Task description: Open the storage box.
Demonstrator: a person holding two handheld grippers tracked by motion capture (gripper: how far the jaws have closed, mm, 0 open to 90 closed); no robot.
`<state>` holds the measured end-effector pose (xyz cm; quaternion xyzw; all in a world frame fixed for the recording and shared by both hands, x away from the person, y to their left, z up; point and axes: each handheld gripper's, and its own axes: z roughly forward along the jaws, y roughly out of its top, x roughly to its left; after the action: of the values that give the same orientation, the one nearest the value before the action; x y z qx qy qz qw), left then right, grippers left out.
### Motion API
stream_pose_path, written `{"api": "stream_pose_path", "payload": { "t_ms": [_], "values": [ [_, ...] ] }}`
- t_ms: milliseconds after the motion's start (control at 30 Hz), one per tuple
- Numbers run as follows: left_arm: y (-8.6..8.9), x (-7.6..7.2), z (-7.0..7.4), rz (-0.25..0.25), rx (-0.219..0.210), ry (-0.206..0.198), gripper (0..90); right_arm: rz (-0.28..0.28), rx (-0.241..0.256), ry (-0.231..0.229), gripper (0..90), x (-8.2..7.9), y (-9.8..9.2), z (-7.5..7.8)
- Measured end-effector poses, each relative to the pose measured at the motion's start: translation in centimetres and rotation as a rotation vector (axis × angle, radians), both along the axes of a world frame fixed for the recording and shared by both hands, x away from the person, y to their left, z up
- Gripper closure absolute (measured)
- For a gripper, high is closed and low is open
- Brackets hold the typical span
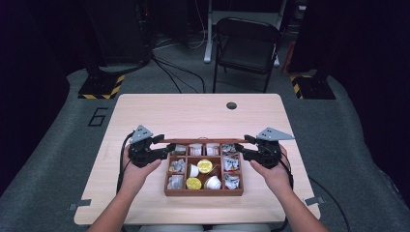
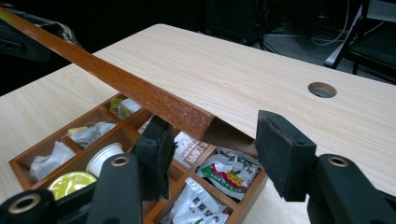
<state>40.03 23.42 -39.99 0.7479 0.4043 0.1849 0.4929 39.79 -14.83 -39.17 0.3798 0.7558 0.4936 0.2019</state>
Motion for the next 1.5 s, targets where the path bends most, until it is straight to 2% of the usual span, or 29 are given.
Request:
{"api": "stream_pose_path", "payload": {
  "t_ms": [167, 333, 400, 567, 733, 967, 1133, 1233, 1367, 1500],
  "values": [
    [-0.4, 1.0, -0.4, 0.018, -0.005, 0.003, 36.0, -0.020, 0.001, 0.013, 44.9, 1.0, 0.3, -0.4],
    [-0.8, 2.1, -0.7, 0.033, -0.023, -0.012, 33.5, -0.045, 0.032, 0.041, 43.6, 2.2, 0.3, -0.8],
    [-0.8, 2.3, -0.8, 0.030, -0.025, -0.008, 32.9, -0.046, 0.030, 0.041, 43.3, 2.4, 0.4, -0.9],
    [-1.1, 2.9, -1.0, 0.032, -0.035, -0.026, 31.8, -0.060, 0.020, 0.048, 41.6, 3.3, 0.5, -1.3],
    [-1.2, 3.6, -1.4, 0.037, -0.059, -0.037, 30.9, -0.065, 0.026, 0.047, 40.3, 4.1, 0.7, -1.8],
    [-1.3, 4.2, -1.8, 0.051, -0.075, -0.037, 30.5, -0.076, 0.002, 0.049, 40.2, 5.0, 1.1, -2.5],
    [-1.7, 4.7, -2.3, 0.056, -0.072, -0.008, 28.1, -0.089, 0.000, 0.064, 39.4, 5.5, 1.1, -3.1],
    [-1.7, 4.8, -2.6, 0.060, -0.072, -0.007, 27.1, -0.090, 0.004, 0.071, 38.8, 5.8, 1.1, -3.5],
    [-1.8, 5.2, -2.9, 0.069, -0.109, 0.019, 25.2, -0.094, 0.006, 0.070, 38.1, 6.1, 1.2, -3.8],
    [-1.9, 5.3, -3.0, 0.076, -0.117, 0.023, 24.0, -0.090, 0.011, 0.059, 38.0, 6.2, 1.4, -3.8]
  ]
}}
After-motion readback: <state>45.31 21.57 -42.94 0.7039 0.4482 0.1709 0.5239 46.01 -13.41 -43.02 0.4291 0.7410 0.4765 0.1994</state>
